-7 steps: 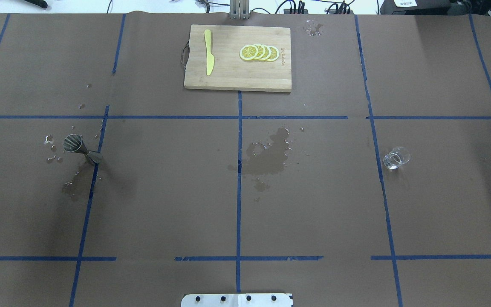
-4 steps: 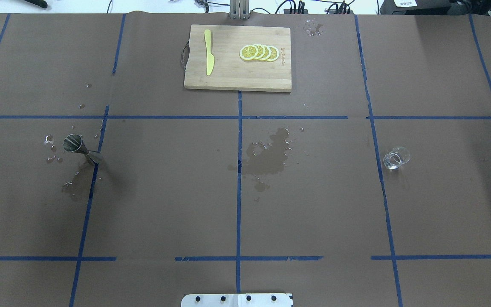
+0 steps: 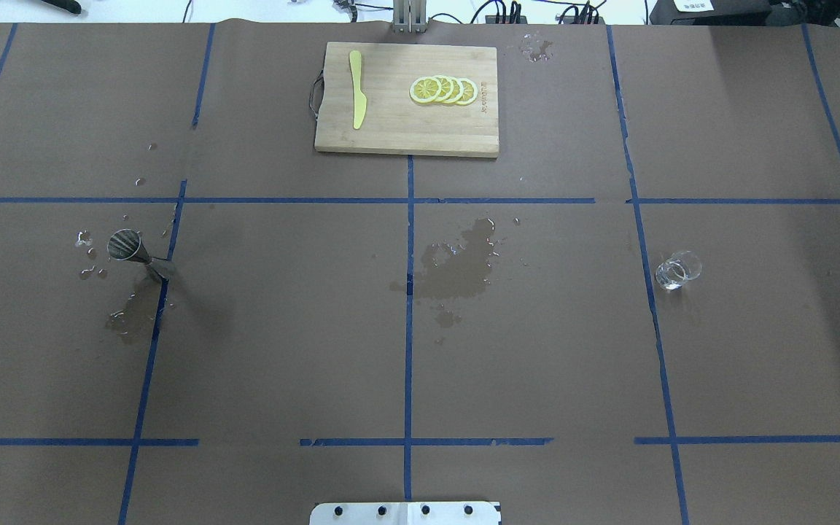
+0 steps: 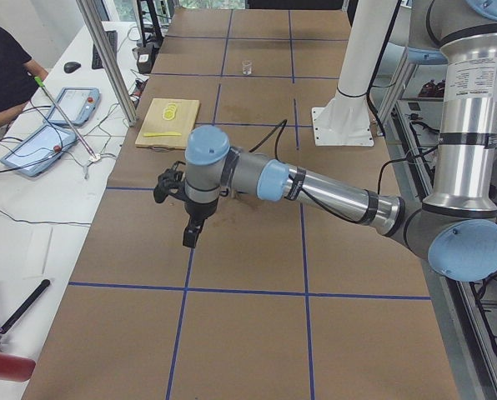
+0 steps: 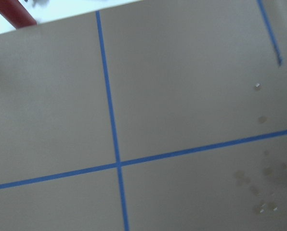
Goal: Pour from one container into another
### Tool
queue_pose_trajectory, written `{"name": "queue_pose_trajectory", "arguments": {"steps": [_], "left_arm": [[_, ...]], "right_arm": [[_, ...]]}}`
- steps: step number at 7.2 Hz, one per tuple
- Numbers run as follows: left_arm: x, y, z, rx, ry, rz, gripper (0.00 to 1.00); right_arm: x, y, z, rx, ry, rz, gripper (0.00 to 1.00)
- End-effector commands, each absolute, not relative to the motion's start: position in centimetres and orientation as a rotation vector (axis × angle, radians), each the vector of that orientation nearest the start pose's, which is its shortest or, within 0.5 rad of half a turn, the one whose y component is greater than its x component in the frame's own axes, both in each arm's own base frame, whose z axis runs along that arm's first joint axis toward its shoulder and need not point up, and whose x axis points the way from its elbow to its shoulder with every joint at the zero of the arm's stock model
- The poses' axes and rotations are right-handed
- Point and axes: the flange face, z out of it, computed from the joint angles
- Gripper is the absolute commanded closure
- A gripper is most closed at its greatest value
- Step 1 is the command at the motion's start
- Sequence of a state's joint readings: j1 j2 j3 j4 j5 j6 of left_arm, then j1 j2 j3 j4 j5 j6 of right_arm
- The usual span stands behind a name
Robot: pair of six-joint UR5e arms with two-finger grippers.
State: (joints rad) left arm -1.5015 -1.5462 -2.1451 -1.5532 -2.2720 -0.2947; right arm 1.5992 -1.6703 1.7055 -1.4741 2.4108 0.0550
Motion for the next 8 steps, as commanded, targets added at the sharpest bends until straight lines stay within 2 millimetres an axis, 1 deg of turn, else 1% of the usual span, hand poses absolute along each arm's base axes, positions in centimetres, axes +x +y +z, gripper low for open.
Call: {"name": "queue_pose_trajectory", "arguments": {"steps": [1,2,3,4,5,6,7,8], "left_arm": [[1.6,-41.5,34.2,0.373,0.812,-0.067,0.0],[6.2,-40.0,32.2,0.355,0.804,-0.084,0.0],[10.4,-38.0,30.2,0.33,0.818,-0.131,0.0],[13.3,-36.1,28.4,0.31,0.85,-0.175,0.0],[18.2,-34.5,27.9,0.299,0.865,-0.257,0.0],[24.2,-31.5,28.5,0.284,0.835,-0.339,0.0],[28.5,-28.3,29.1,0.297,0.82,-0.402,0.0],[31.1,-25.4,30.6,0.325,0.791,-0.439,0.0]], "right_arm": [[6.9,-45.9,62.0,0.091,-0.883,0.075,0.0],[6.9,-46.0,62.0,0.091,-0.881,0.074,0.0],[6.8,-45.9,62.1,0.085,-0.884,0.078,0.0],[6.7,-45.7,62.2,0.08,-0.89,0.08,0.0],[6.7,-45.6,62.2,0.083,-0.892,0.078,0.0],[6.7,-45.6,62.1,0.087,-0.892,0.075,0.0],[6.7,-45.6,62.1,0.087,-0.891,0.076,0.0],[6.7,-45.8,61.9,0.09,-0.891,0.075,0.0]]}}
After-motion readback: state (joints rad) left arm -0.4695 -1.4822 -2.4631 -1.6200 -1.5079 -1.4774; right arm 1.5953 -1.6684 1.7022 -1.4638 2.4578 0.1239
